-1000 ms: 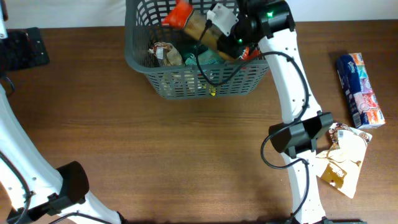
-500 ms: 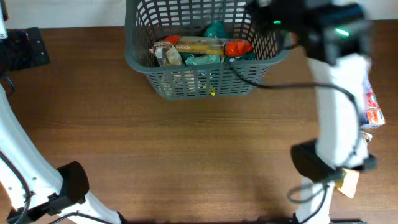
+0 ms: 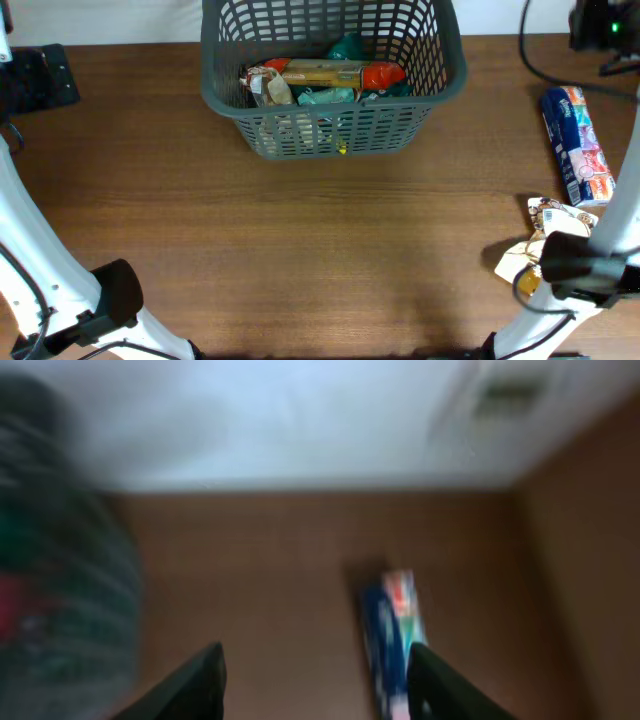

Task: Pack container
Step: 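Move the right gripper over the blue Kleenex tissue multipack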

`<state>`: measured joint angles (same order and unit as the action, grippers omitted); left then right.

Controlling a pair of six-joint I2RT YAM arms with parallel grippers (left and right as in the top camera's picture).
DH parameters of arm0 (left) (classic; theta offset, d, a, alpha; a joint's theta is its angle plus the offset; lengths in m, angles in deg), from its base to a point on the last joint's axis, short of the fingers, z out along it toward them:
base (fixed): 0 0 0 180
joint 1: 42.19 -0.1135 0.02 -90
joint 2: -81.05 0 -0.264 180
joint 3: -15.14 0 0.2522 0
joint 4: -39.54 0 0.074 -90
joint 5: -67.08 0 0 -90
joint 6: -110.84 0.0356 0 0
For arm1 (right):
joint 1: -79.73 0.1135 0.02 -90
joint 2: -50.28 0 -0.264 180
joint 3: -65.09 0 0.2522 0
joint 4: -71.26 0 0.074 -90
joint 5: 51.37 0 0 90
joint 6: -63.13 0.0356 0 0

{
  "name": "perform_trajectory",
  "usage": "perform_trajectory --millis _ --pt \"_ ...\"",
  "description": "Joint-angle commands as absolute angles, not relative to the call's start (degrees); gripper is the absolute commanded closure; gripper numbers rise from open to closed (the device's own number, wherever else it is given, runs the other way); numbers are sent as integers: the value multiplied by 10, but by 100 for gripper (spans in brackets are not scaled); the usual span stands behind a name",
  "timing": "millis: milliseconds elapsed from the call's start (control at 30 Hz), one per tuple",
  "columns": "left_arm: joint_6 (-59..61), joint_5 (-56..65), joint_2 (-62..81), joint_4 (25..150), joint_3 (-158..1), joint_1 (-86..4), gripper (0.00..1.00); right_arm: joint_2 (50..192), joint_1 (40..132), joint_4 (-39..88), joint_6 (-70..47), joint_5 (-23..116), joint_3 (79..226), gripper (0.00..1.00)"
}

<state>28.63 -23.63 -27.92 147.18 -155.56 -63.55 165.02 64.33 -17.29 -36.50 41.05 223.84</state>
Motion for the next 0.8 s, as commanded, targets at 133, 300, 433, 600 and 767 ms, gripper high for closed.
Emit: perform_trajectory --millis 133,300,433,600,767 --pt "280 -238 -278 1472 -1553 -638 1 1659 508 -102 -334 495 2024 44" --pt "280 -238 -278 1472 -1553 -638 1 1659 417 -71 -344 503 1962 29" --pt "280 -238 -278 1472 -1553 -638 1 1659 380 -53 -414 563 1925 24" --pt "280 -238 -278 1472 -1553 -638 1 1661 373 -28 -475 566 1889 23" --pt "280 -238 -278 1472 -1553 -638 1 1674 386 -25 -507 564 1875 22"
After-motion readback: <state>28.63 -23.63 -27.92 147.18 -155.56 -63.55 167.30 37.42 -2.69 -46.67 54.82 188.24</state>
